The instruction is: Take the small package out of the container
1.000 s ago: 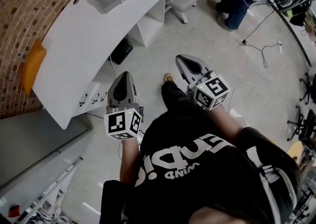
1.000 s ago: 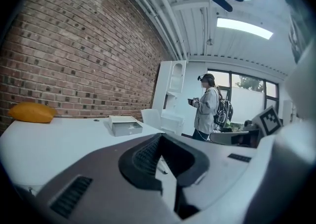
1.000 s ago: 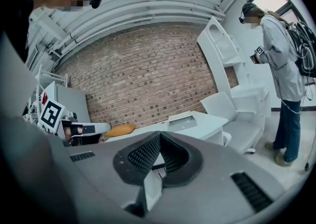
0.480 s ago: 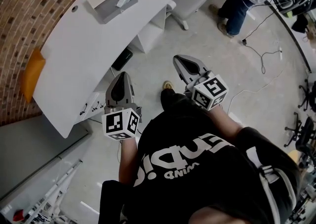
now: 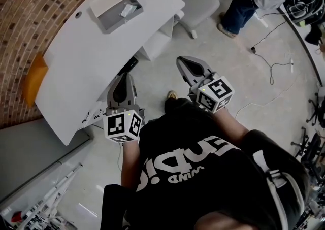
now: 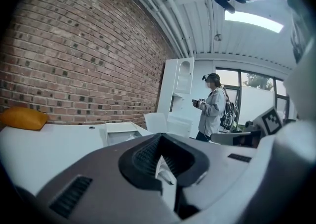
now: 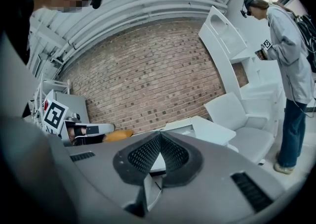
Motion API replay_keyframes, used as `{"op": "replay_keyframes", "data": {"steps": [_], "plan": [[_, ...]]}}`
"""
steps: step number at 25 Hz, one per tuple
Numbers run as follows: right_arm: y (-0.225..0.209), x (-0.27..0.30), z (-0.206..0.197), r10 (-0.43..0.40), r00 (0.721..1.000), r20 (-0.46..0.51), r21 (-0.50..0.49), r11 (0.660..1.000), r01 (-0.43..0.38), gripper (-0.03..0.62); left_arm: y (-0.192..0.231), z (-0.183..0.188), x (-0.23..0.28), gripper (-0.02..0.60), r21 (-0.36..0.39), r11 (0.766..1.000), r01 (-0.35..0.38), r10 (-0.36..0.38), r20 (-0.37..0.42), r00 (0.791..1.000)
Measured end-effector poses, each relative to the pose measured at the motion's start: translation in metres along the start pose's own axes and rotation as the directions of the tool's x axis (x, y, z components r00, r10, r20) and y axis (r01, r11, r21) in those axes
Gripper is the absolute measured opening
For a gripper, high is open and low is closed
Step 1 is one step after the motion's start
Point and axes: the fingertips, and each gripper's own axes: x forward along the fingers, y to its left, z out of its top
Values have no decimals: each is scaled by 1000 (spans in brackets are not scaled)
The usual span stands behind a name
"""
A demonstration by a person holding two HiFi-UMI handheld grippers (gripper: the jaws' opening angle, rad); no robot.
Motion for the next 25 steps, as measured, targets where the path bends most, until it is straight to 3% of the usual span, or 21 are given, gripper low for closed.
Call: {"op": "replay_keyframes", "data": {"steps": [12,25], "plan": [[-20,23,5,59,998,-12,-1,998,-59,-1,3,2,18,5,9,999,-47,47,4,999],[-53,64,20,15,1000,13,21,1000,-15,-1,25,9,75,6,7,1000,2,-2,1,1000]]}}
